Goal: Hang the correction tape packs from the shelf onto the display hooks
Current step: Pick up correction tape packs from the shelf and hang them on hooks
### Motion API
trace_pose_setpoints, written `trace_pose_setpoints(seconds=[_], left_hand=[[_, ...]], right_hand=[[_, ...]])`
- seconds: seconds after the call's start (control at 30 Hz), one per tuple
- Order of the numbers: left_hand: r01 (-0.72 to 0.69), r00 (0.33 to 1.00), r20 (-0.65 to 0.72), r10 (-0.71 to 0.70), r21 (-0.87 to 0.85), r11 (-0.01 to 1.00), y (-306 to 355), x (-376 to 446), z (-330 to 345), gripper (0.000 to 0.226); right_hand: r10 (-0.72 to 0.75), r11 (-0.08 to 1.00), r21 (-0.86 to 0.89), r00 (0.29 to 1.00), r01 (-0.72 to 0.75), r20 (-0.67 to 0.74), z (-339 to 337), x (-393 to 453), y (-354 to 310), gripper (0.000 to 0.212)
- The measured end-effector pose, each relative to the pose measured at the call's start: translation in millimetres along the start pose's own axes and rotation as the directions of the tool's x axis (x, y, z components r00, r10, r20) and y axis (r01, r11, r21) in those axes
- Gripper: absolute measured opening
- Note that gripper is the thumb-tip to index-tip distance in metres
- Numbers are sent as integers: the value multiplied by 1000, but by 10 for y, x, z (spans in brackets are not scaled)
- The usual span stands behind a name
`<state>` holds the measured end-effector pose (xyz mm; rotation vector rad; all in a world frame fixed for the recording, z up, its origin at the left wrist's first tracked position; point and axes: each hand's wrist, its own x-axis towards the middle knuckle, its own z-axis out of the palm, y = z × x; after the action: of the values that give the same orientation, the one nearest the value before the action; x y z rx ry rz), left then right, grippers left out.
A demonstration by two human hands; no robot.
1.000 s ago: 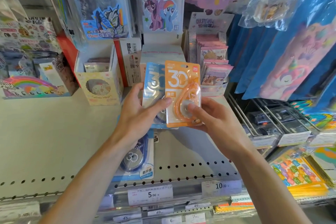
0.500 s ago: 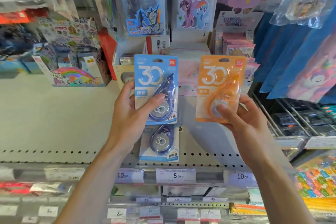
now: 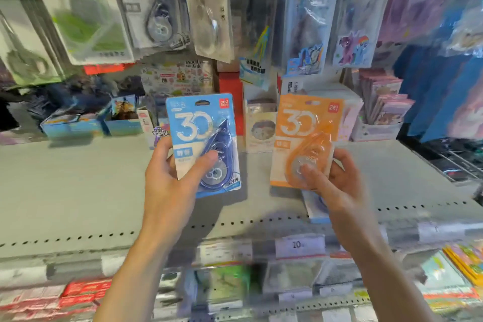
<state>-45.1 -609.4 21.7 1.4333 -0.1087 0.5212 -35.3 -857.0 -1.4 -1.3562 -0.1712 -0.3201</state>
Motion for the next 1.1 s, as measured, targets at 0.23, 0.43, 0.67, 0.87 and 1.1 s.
trace_pose_setpoints(seconds=[0.23, 0.43, 0.67, 0.87, 1.1], left_hand=[[-54, 998, 45, 53, 23, 998, 448, 217, -1122, 40], [-135, 987, 98, 131, 34, 990, 789, 484, -1552, 49], [-262, 958, 148, 247, 96, 960, 1090, 892, -1682, 41], [-314, 942, 181, 281, 190, 930, 1325, 1181, -1594, 40], [-348, 928, 238, 285, 288, 892, 1388, 1302, -1598, 39]], right_hand=[[-18, 1000, 8, 993, 19, -118, 1174, -407, -51, 45], [-59, 998, -3, 994, 59, -96, 1774, -421, -258, 33], [-117, 990, -86, 992, 112, -55, 2053, -70, -475, 30], [-158, 979, -138, 987, 153, -30, 2164, 453, -615, 30], [-217, 970, -112, 976, 214, -18, 2217, 631, -917, 34]])
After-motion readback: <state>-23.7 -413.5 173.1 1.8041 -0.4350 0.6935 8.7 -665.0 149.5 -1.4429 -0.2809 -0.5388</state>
